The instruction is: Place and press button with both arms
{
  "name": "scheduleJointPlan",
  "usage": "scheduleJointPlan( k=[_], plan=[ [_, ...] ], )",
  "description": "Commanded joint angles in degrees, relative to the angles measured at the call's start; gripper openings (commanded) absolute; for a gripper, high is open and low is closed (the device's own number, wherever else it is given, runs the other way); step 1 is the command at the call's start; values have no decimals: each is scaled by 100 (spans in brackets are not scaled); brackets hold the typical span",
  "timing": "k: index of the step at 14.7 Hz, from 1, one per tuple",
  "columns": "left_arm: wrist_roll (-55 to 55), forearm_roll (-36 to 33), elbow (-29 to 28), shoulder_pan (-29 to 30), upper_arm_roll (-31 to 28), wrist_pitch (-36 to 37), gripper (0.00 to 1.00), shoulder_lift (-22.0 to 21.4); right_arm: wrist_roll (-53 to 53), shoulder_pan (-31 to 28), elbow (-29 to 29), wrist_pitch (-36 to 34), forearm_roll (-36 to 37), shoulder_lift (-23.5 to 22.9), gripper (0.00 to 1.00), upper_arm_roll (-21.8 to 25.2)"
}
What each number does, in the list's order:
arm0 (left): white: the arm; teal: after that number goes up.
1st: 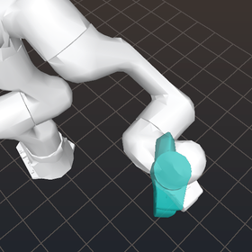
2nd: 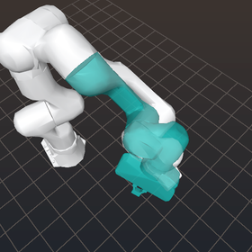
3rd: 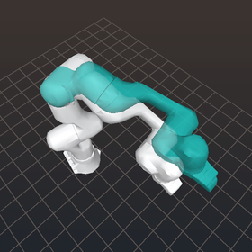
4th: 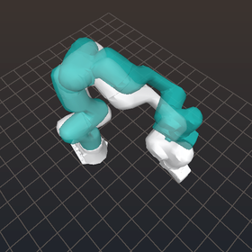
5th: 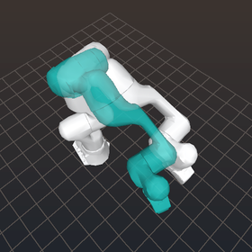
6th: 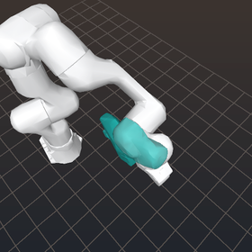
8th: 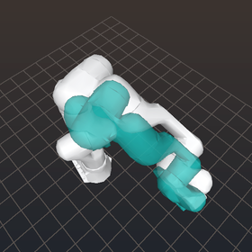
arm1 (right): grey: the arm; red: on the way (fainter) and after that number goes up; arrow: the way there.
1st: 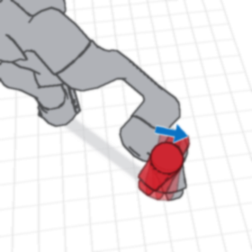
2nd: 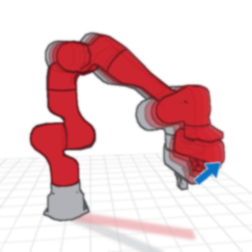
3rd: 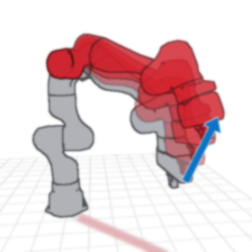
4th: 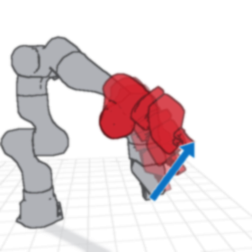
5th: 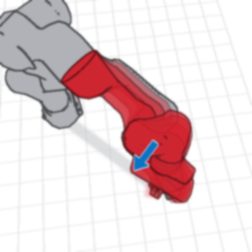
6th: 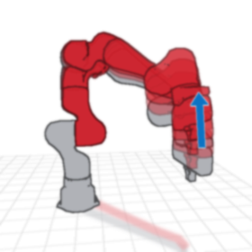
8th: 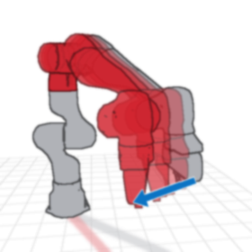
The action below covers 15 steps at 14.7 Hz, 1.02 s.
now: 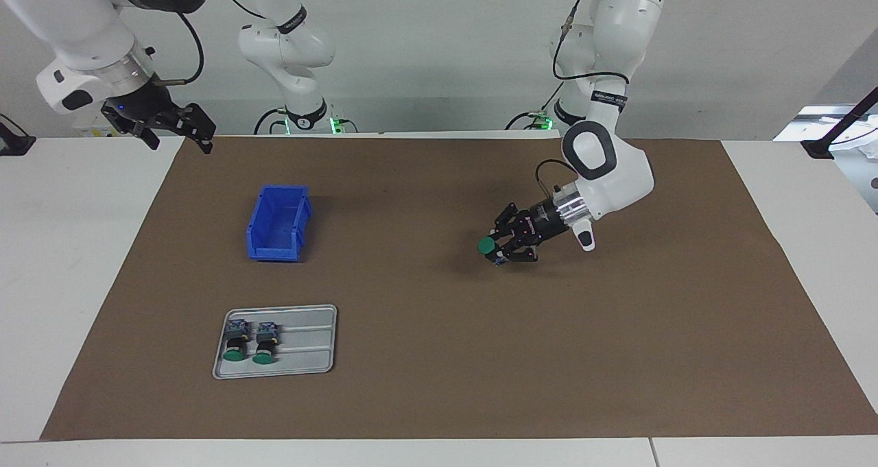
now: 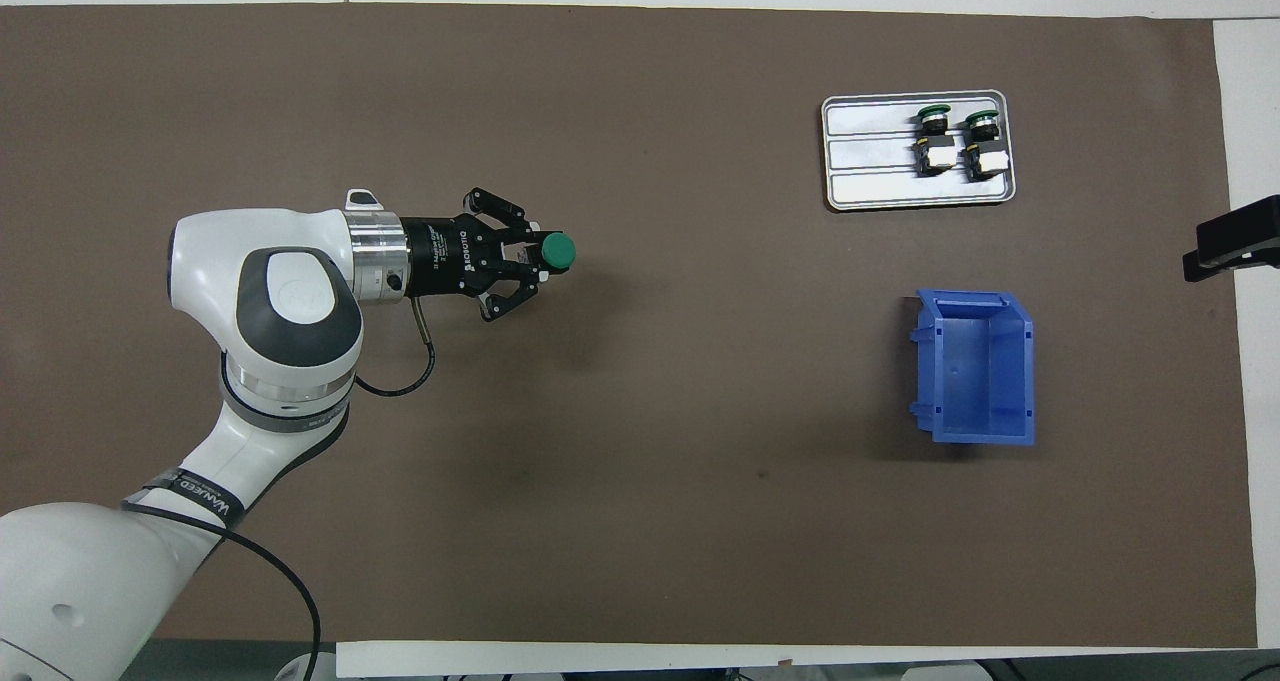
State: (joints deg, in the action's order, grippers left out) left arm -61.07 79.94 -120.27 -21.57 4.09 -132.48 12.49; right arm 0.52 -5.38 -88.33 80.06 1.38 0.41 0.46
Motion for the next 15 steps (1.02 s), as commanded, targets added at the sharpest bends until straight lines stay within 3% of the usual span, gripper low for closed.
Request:
scheduleJointPlan(
  k=[1, 8, 15],
  plan=[
    [550, 503, -163, 22, 13, 188, 7, 85, -140, -15, -167, 80, -6, 144, 100, -2],
    [1737, 1655, -260, 3, 13, 582, 7, 350, -140, -15, -167, 80, -6, 144, 100, -2],
    [2292, 1963, -462, 213, 22, 987, 7, 438, -140, -15, -167, 80, -6, 144, 100, -2]
  ],
)
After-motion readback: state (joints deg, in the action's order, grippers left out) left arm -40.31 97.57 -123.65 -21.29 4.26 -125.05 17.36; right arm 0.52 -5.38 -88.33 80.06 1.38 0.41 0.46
